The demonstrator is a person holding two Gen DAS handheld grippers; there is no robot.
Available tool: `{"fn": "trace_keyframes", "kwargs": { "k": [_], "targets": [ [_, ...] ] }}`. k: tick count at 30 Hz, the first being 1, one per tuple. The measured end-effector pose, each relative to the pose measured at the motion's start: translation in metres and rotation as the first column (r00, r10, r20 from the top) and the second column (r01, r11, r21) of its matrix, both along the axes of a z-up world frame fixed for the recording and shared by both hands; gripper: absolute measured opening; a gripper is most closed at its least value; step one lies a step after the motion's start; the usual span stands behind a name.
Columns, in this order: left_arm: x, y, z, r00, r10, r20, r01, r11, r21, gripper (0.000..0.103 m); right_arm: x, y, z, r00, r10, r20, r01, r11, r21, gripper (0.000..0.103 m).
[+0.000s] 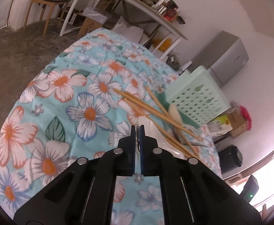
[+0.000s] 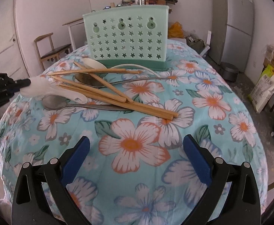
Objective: Organize utensils
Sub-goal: 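Lift the paddle into the green holder with the left tool while the right tool carries a metal spoon there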
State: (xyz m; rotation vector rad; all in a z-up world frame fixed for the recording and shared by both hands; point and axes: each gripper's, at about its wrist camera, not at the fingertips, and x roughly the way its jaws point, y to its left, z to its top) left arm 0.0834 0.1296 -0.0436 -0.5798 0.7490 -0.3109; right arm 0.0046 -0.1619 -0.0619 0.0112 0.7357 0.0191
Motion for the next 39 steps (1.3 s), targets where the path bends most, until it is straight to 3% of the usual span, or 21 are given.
{"fn": "trace_keyframes", "kwargs": {
  "k": [7,13,16,27,32,34,38,39],
  "targets": [
    [-0.024,0.020,0.026,0.994,0.032,0.101,-0.026,0.998,-0.063,0.001,-0.014,0.034,0.024,0.987,0.126,0.100,-0.117,0.989,-0.090,0.097],
    [-0.039,0.046,0.045,0.980,0.100,0.171,-0.081,0.990,-0.118,0.001,0.000,0.082,0.037,0.953,0.283,0.111,-0.260,0.948,-0.184,0.090],
    [-0.041,0.056,0.049,0.976,0.123,0.180,-0.102,0.987,-0.122,0.001,0.010,0.105,0.036,0.934,0.343,0.096,-0.311,0.917,-0.249,0.082],
    [-0.039,0.070,0.039,0.975,0.153,0.160,-0.135,0.984,-0.118,0.001,0.059,0.152,0.004,0.892,0.439,-0.110,-0.445,0.806,-0.389,0.046],
    [-0.035,0.069,0.036,0.976,0.158,0.149,-0.143,0.984,-0.107,0.001,0.081,0.167,0.001,0.890,0.440,-0.122,-0.450,0.797,-0.402,0.039],
    [-0.035,0.069,0.036,0.976,0.159,0.147,-0.145,0.984,-0.101,0.001,0.087,0.169,0.001,0.888,0.442,-0.126,-0.454,0.801,-0.389,0.033],
    [-0.035,0.066,0.039,0.974,0.163,0.156,-0.151,0.985,-0.087,0.001,0.090,0.172,0.002,0.887,0.445,-0.123,-0.457,0.808,-0.372,0.010],
    [-0.036,0.065,0.040,0.974,0.163,0.158,-0.152,0.985,-0.083,0.001,0.090,0.170,0.004,0.889,0.442,-0.117,-0.453,0.816,-0.359,0.010]
  ]
}}
